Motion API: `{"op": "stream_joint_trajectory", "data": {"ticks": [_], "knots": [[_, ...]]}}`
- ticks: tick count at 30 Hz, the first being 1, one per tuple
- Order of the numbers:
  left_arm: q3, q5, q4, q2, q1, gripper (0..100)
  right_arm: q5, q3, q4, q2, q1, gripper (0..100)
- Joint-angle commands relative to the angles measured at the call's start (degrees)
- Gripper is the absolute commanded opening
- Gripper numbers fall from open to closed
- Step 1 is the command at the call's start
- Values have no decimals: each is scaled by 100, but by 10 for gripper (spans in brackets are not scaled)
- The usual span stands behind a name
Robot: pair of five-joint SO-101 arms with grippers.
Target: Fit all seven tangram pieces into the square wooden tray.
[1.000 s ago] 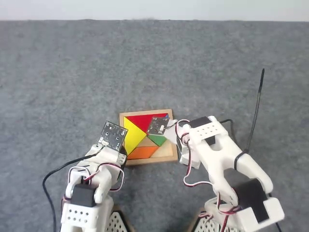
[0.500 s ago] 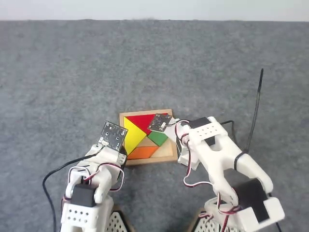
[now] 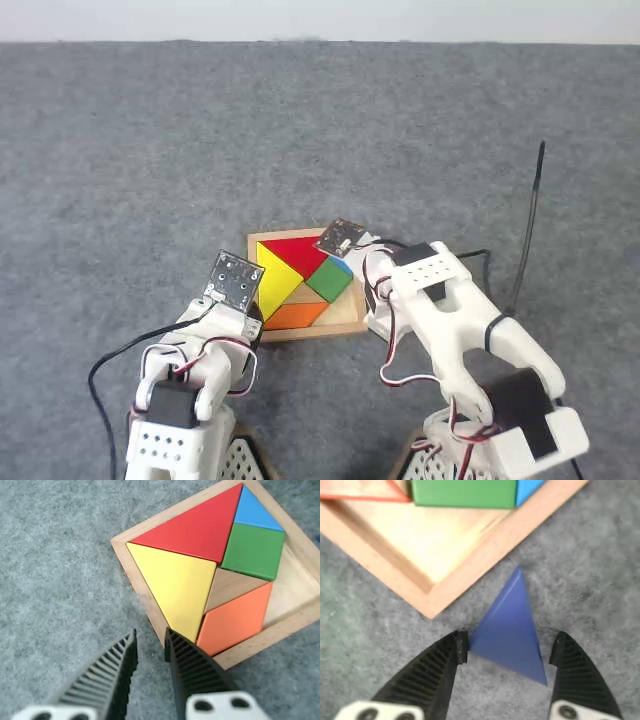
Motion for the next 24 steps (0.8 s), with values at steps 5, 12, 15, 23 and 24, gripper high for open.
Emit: {"op": "stream_joint_trajectory", "data": {"ticks": [5,12,15,23,24], "knots": [[-40,70,26,9,9,88,-97,-202,-40,-48,-347,284],[-40,70,26,9,9,88,-316,-519,242,-22,-593,229],[-40,70,26,9,9,88,-422,-527,171,-22,-611,140],[-40,70,26,9,9,88,-114,-448,268,-22,-523,194],[-40,70,26,9,9,88,-79,-422,259,-22,-523,199]]}}
